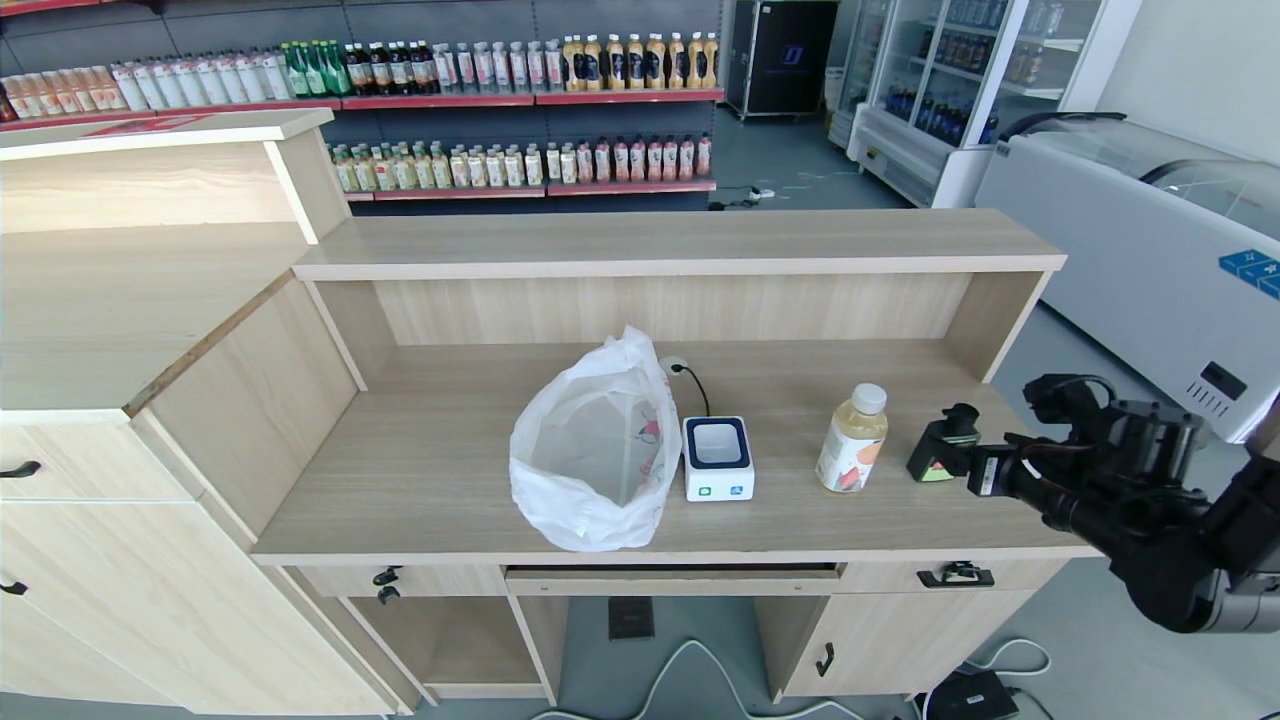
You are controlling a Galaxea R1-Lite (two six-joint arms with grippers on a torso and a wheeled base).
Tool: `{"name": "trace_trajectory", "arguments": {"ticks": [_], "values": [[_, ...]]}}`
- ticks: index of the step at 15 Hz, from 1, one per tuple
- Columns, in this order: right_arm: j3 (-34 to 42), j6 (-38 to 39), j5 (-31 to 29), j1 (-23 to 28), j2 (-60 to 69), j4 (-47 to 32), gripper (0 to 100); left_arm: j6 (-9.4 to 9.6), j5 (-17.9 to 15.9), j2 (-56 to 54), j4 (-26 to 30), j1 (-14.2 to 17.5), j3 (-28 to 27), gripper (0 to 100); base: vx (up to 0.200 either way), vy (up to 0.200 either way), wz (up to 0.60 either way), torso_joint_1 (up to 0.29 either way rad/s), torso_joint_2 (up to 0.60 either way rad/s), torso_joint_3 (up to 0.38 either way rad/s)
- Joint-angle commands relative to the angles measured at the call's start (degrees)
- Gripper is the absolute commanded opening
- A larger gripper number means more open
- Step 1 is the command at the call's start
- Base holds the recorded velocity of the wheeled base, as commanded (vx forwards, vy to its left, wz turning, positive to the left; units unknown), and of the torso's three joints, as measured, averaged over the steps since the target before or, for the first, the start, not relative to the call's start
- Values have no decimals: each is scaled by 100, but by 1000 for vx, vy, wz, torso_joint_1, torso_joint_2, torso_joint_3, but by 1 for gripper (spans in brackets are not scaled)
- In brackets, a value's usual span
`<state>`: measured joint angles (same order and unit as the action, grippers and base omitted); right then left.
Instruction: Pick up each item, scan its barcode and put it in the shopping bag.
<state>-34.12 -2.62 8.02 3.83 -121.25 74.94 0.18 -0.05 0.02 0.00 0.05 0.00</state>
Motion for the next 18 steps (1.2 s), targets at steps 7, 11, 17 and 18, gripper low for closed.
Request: {"name": "trace_trajectory", "arguments": {"ticks": [7, 11, 17, 18], "values": [[-1211, -283, -90, -304, -1129, 188, 100, -1, -4, -2, 0, 4, 0, 100, 0, 0, 0, 0, 0, 0], [-1431, -256, -81, -550, -1384, 144, 100, -1, -4, -2, 0, 4, 0, 100, 0, 0, 0, 0, 0, 0], [-1923, -265, -108, -646, -1788, 153, 100, -1, -4, -2, 0, 4, 0, 100, 0, 0, 0, 0, 0, 0], [-2019, -265, -108, -699, -1859, 144, 100, -1, -4, -2, 0, 4, 0, 100, 0, 0, 0, 0, 0, 0]]}}
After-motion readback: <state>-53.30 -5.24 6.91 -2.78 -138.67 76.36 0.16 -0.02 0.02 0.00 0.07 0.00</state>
